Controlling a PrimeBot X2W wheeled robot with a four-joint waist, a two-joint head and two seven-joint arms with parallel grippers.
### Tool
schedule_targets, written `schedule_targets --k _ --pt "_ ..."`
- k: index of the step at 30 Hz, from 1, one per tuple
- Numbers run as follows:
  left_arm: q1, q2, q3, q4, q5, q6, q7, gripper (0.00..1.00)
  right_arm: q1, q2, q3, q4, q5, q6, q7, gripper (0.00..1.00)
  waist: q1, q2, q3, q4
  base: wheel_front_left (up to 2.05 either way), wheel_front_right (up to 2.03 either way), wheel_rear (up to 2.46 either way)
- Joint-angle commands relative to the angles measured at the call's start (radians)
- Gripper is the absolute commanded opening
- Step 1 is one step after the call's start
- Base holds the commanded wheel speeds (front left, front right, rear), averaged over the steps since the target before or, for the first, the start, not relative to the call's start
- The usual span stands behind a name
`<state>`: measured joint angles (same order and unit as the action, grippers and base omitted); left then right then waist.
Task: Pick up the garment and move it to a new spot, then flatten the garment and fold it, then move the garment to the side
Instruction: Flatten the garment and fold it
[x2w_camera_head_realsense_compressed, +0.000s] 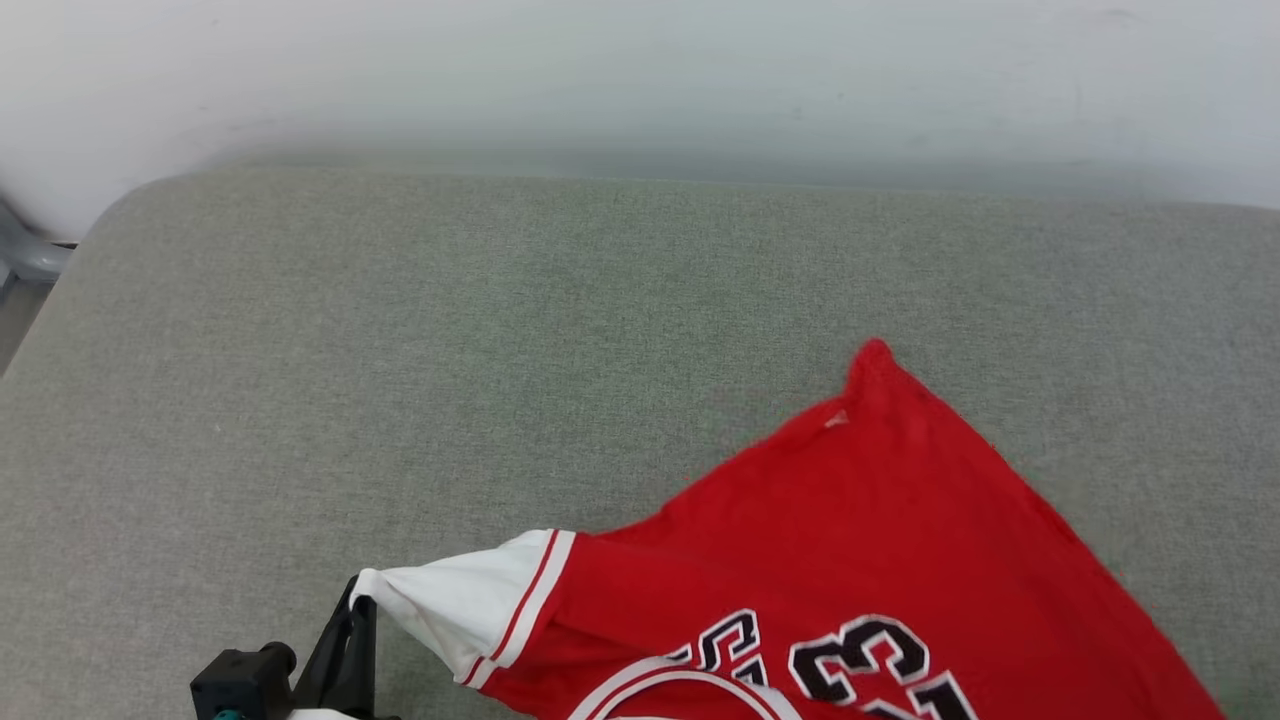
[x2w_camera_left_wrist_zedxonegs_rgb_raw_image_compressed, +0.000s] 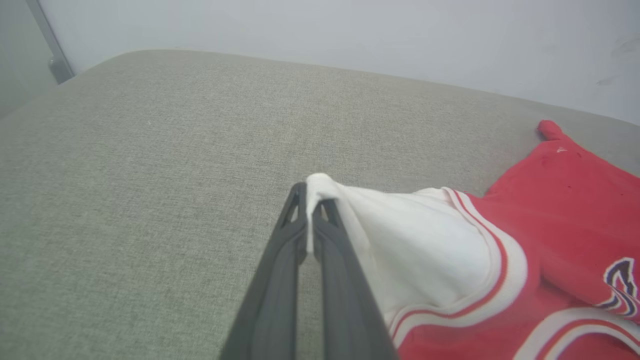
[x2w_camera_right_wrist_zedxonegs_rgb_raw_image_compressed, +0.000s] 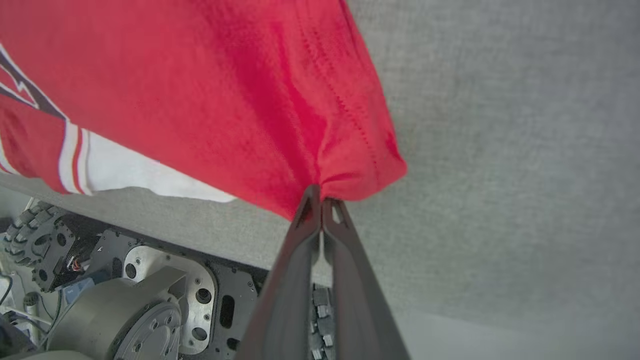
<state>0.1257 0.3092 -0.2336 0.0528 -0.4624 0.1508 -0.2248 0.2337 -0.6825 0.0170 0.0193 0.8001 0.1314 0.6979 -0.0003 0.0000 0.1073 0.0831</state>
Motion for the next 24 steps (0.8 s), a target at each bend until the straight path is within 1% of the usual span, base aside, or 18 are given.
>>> schedule_targets --k 1,4,7,8,9,10,11,15,20,22,24 --pt "0.004 0.005 -0.003 -0.005 -0.003 0.001 0.002 0.0 0.045 0.025 -0.003 0.005 -0.005 -0.001 0.018 0.0 0.0003 0.0 0.001 0.004 0.0 0.0 0.0" --pt "-0.004 0.005 -0.006 -0.005 -0.004 -0.001 0.003 0.0 0.097 0.055 -0.005 0.012 -0.017 -0.001 0.037 0.0 0.0003 0.0 0.003 0.009 0.0 0.0 0.0" --pt "-0.009 0.006 -0.007 -0.003 -0.004 0.001 0.002 0.0 0.115 0.079 -0.016 0.017 -0.034 -0.001 0.022 0.0 0.0003 0.0 0.004 0.009 0.0 0.0 0.0" --pt "-0.01 0.006 -0.008 -0.002 -0.004 0.001 0.002 0.0 0.109 0.085 -0.025 0.014 -0.041 -0.001 0.011 0.09 0.0003 0.0 0.003 0.009 0.0 0.0 0.0" --pt "-0.01 0.006 -0.008 -0.002 -0.004 0.001 0.002 0.0 0.109 0.085 -0.025 0.014 -0.041 -0.001 0.011 0.09 0.0003 0.0 0.003 0.009 0.0 0.0 0.0" --pt "-0.011 0.006 -0.008 -0.001 -0.004 0.002 0.001 0.0 0.099 0.09 -0.034 0.008 -0.048 -0.001 0.001 0.56 0.0003 0.0 0.002 0.008 0.0 0.0 0.0" --pt "-0.012 0.007 -0.008 -0.001 -0.004 0.003 0.001 0.0 0.087 0.094 -0.043 0.0 -0.052 -0.001 -0.008 1.0 0.0003 0.0 0.001 0.007 0.0 0.0 0.0" --pt "-0.013 0.008 -0.012 -0.004 -0.004 0.007 0.0 0.0 0.029 0.1 -0.096 -0.054 -0.06 -0.001 -0.05 1.0 0.0003 0.0 -0.002 0.005 0.0 0.0 0.0" --pt "-0.019 0.006 -0.019 -0.011 -0.001 0.008 0.0 0.0 -0.084 0.085 -0.164 -0.149 -0.081 -0.001 -0.086 1.0 0.0003 0.0 0.0 0.009 0.0 0.0 0.0" --pt "-0.028 0.007 -0.024 -0.014 0.002 0.006 0.001 0.0 -0.139 0.074 -0.168 -0.19 -0.09 -0.001 -0.087 1.0 0.0003 0.0 0.008 0.016 0.0 0.0 0.0" --pt "-0.039 0.005 -0.029 -0.018 0.006 0.004 0.003 0.0 -0.205 0.062 -0.149 -0.222 -0.097 -0.001 -0.074 1.0 0.0003 0.0 0.02 0.023 0.0 0.0 0.0"
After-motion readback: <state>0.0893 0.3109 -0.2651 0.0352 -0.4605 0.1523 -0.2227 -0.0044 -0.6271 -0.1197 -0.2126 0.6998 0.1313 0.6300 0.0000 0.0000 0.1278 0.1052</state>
